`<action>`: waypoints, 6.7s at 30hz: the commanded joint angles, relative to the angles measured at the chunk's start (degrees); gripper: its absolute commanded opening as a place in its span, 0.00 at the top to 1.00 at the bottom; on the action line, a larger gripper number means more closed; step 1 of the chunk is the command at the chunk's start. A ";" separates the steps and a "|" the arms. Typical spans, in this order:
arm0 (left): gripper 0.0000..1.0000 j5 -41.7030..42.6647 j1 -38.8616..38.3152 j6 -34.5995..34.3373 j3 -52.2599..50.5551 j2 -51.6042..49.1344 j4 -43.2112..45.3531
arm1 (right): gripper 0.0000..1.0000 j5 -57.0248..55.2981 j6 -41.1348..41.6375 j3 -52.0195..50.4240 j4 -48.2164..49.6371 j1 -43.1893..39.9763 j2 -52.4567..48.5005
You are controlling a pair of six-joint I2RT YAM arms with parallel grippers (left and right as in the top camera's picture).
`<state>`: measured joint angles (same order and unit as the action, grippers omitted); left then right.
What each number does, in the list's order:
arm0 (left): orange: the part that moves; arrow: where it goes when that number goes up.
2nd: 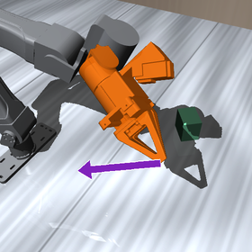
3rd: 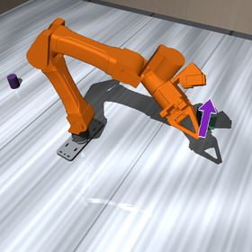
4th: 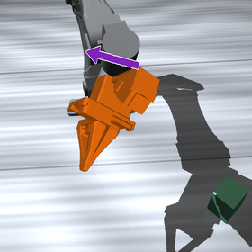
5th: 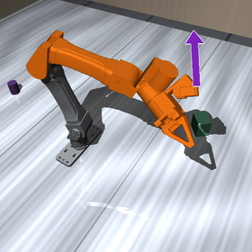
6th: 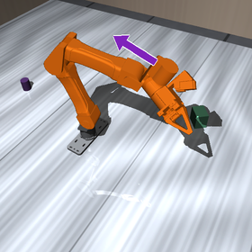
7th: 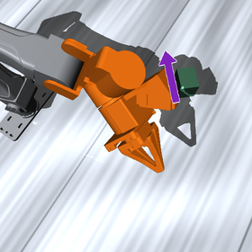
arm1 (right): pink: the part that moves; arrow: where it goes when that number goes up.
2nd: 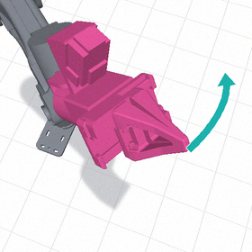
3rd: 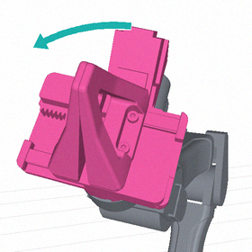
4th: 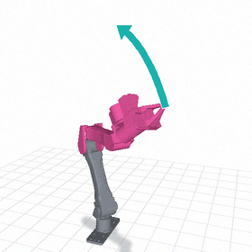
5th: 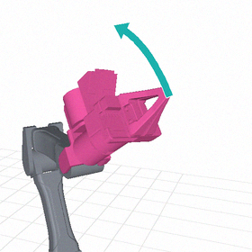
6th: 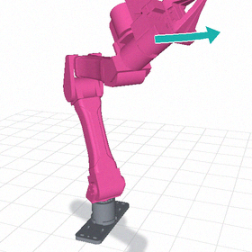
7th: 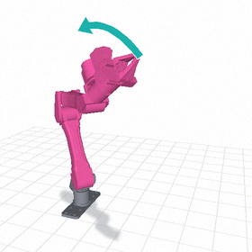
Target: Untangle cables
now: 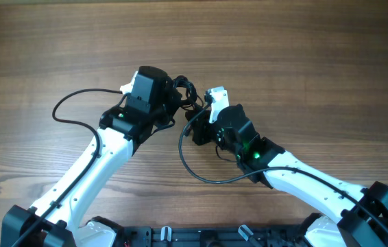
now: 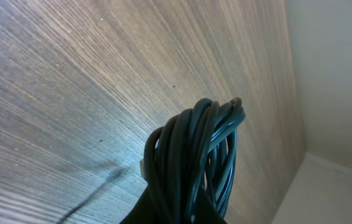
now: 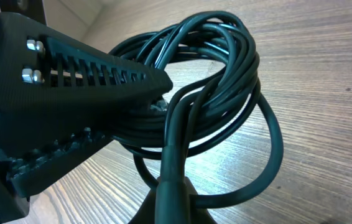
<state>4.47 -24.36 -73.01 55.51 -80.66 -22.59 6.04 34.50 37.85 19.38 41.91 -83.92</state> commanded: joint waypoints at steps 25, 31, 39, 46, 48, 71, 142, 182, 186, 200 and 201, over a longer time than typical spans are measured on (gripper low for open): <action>0.96 20.28 4.61 56.13 0.33 1.49 -1.16 | 0.96 17.55 6.43 0.09 -4.72 -11.45 8.39; 0.96 28.76 4.61 55.84 0.33 1.49 0.57 | 0.96 13.62 9.20 0.09 -5.33 -11.45 8.37; 0.96 35.08 4.11 52.87 0.33 1.49 4.46 | 0.96 13.16 9.20 0.09 -5.53 -11.45 8.37; 0.96 36.24 -1.07 52.87 0.33 1.49 5.03 | 0.96 13.16 9.20 0.09 -5.27 -11.45 8.37; 0.96 36.17 -1.79 52.87 0.33 1.49 5.05 | 0.95 13.18 9.20 0.09 -5.38 -11.45 8.37; 0.96 8.50 11.89 -6.64 0.33 1.49 -5.20 | 0.00 25.77 12.79 0.07 -20.33 -21.51 19.61; 0.96 4.87 19.71 -51.71 0.33 1.38 -31.15 | 0.96 6.32 2.62 0.07 -20.63 -10.43 21.00; 0.96 15.34 19.78 -51.98 0.33 1.38 -21.20 | 0.96 13.05 -8.66 0.07 -1.11 3.58 -1.86; 0.96 13.25 19.76 -51.95 0.33 1.38 -16.59 | 0.96 6.97 -8.66 0.07 -17.86 -1.31 9.05; 0.96 18.32 19.61 -43.82 0.33 1.38 -14.64 | 0.00 -10.75 2.23 0.07 -38.36 -8.13 29.92; 0.96 20.13 19.61 -37.20 0.33 1.38 -13.09 | 0.00 -10.75 4.55 0.07 -39.12 -8.13 29.22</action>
<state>20.53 -4.95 -115.94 55.83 -78.96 -38.15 -0.10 32.71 37.91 -18.37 34.00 -53.78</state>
